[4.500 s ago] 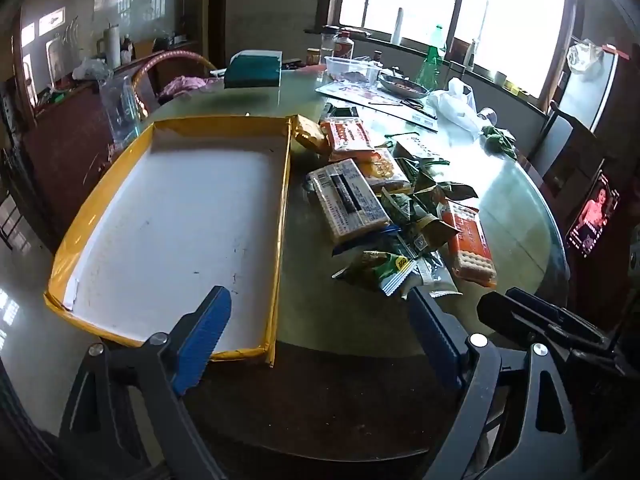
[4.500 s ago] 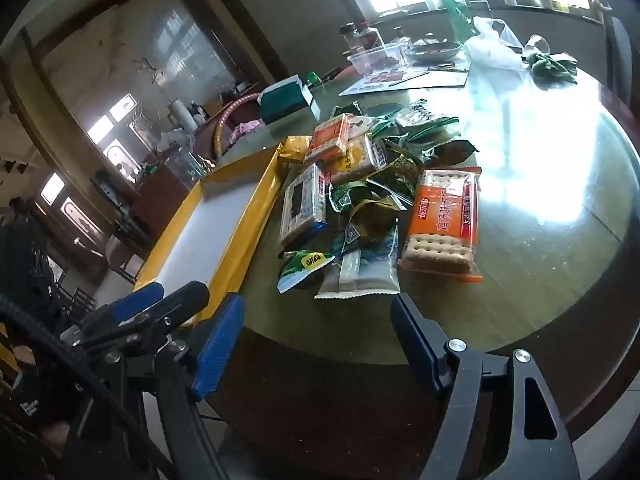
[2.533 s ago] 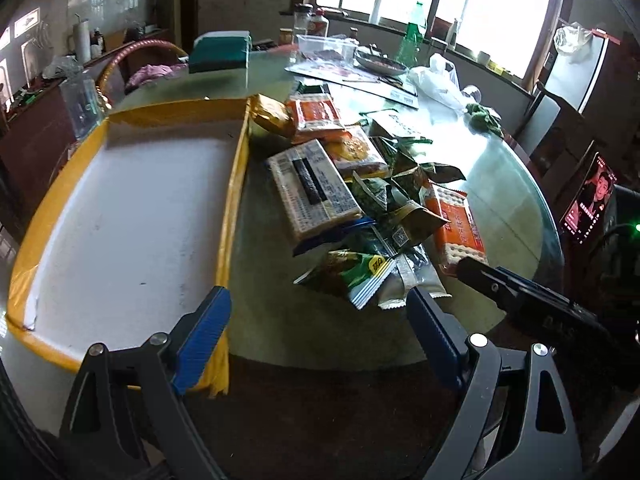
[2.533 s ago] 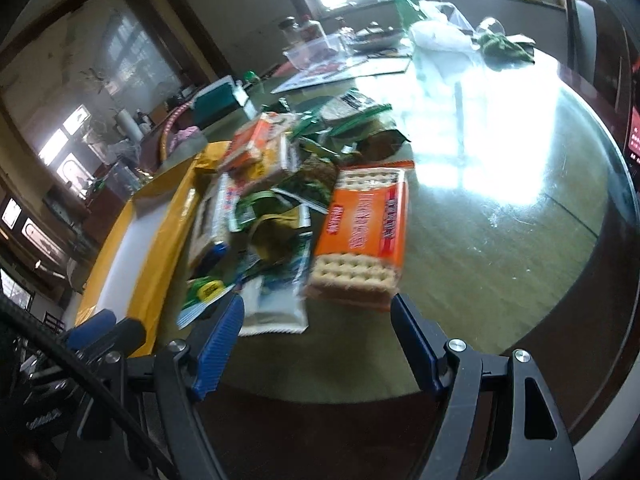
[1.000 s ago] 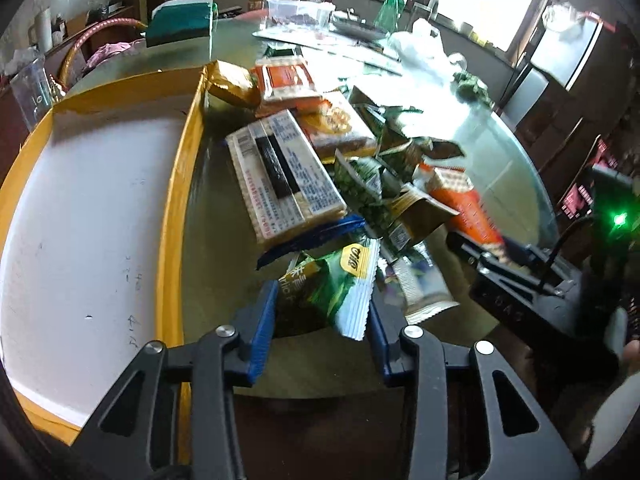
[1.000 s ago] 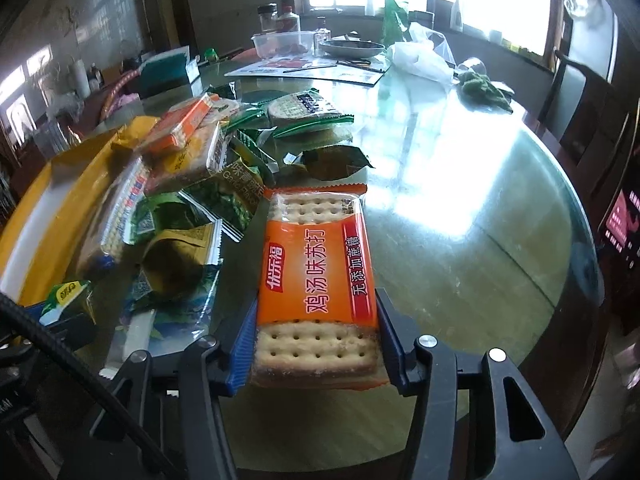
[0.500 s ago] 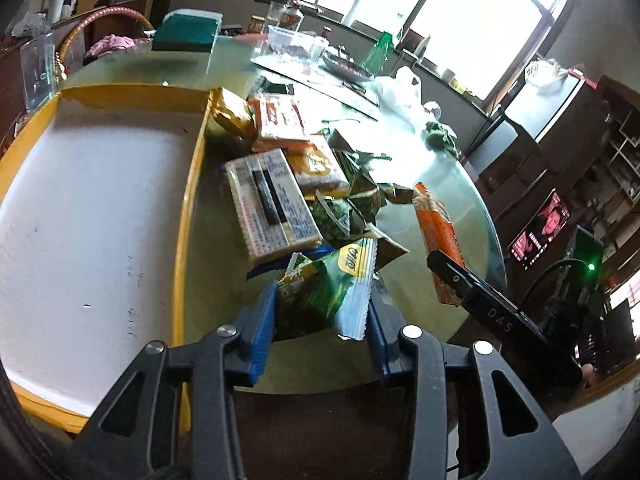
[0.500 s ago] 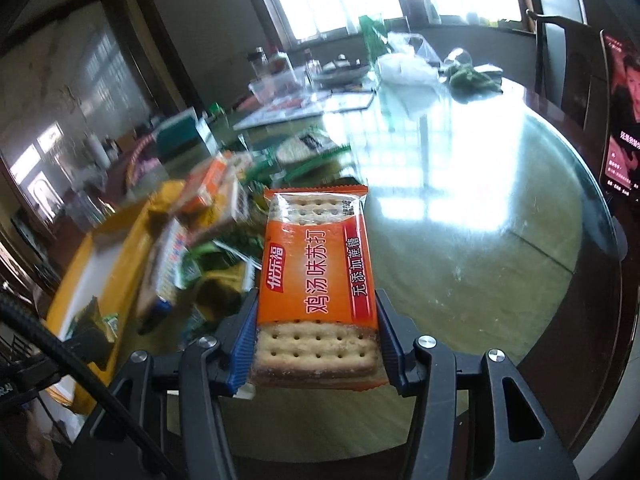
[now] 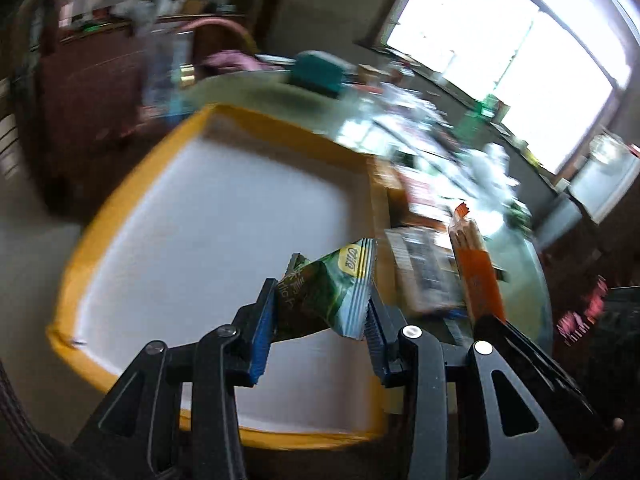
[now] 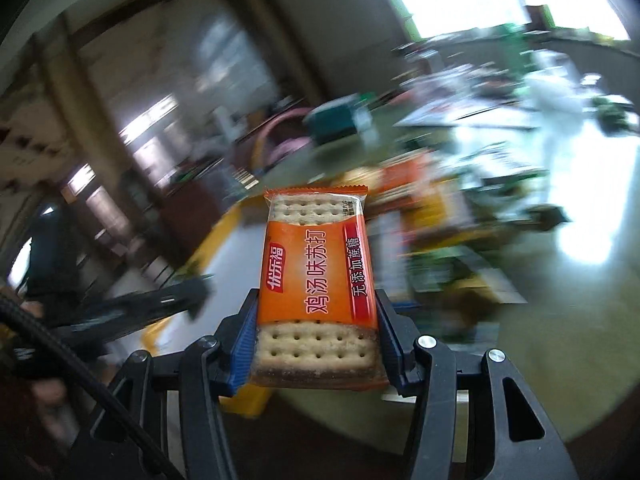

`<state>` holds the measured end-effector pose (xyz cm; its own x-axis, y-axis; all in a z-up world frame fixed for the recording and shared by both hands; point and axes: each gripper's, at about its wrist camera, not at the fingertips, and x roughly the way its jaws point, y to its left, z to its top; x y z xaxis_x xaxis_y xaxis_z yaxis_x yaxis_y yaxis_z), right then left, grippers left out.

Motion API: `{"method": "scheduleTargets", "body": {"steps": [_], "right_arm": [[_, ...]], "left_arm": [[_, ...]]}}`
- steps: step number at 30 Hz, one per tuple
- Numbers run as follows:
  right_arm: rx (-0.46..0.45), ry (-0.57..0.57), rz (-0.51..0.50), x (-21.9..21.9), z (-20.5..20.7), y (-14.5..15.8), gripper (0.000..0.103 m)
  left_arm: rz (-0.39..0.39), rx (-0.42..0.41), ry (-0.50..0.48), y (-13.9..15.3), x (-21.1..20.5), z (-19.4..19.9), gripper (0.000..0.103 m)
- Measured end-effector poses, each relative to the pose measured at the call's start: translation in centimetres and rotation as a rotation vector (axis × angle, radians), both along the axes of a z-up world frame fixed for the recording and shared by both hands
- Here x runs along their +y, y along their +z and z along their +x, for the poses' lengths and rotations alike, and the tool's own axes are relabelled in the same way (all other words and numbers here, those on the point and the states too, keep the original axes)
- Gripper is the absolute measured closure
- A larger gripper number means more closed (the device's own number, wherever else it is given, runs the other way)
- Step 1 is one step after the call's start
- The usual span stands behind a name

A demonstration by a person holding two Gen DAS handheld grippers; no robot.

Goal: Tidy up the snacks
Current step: 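Lift both packets and carry them over the yellow tray, then open the right gripper to drop the cracker pack while the left releases the green packet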

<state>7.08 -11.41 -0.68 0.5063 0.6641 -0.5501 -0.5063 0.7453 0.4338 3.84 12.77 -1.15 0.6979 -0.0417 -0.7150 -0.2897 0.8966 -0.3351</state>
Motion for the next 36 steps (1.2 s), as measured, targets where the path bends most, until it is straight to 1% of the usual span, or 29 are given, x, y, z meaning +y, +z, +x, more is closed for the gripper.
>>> {"method": "scheduleTargets", "body": {"steps": [3, 4, 6, 9, 12, 15, 18, 20, 22, 26, 28, 29, 33, 36], "right_arm": [[0.042, 0.119, -0.050, 5.0, 0.4, -0.7, 0.050], [0.056, 0.141, -0.070, 6.4, 0.7, -1.2, 0.050], [0.094, 0.189, -0.107, 9.0, 0.9, -2.0, 0.049], [0.085, 0.251, -0.140, 12.0, 0.9, -2.2, 0.049], [0.069, 0.283, -0.195, 14.3, 0.5, -2.8, 0.049], [0.073, 0.300, -0.262, 15.0, 0.2, -4.0, 0.049], [0.017, 0.275, -0.356, 15.1, -0.6, -4.3, 0.050], [0.003, 0.289, -0.377, 14.8, -1.1, -4.3, 0.050], [-0.007, 0.297, -0.393, 14.4, -1.6, -4.3, 0.050], [-0.029, 0.299, -0.427, 13.8, -1.7, -4.4, 0.050], [-0.038, 0.295, -0.429, 13.8, -1.7, -4.2, 0.049], [-0.044, 0.297, -0.429, 14.1, -1.6, -4.3, 0.049], [-0.051, 0.295, -0.420, 14.4, -1.5, -4.4, 0.045], [-0.024, 0.299, -0.355, 13.6, -1.1, -4.1, 0.040]], "left_arm": [[-0.027, 0.037, 0.080, -1.3, 2.9, -0.5, 0.061], [-0.032, 0.050, 0.104, -1.7, 3.6, -0.7, 0.061], [-0.036, 0.049, 0.141, -1.9, 4.8, -1.3, 0.061], [-0.016, 0.066, 0.187, -2.5, 6.0, -2.0, 0.061], [-0.021, 0.090, 0.194, -3.2, 6.4, -2.2, 0.061], [-0.018, 0.111, 0.195, -3.8, 6.6, -1.6, 0.061], [-0.014, 0.127, 0.181, -4.0, 6.2, -1.1, 0.061], [0.007, 0.138, 0.168, -4.3, 5.7, -1.2, 0.061], [0.007, 0.156, 0.152, -4.7, 5.3, -1.3, 0.061], [0.037, 0.168, 0.132, -4.6, 4.2, -1.7, 0.060], [0.063, 0.172, 0.135, -4.6, 4.0, -1.7, 0.060], [0.062, 0.174, 0.138, -4.6, 4.1, -1.6, 0.060], [0.025, 0.170, 0.150, -4.5, 4.4, -1.6, 0.056], [0.021, 0.163, 0.134, -4.5, 4.0, -1.5, 0.045]]}}
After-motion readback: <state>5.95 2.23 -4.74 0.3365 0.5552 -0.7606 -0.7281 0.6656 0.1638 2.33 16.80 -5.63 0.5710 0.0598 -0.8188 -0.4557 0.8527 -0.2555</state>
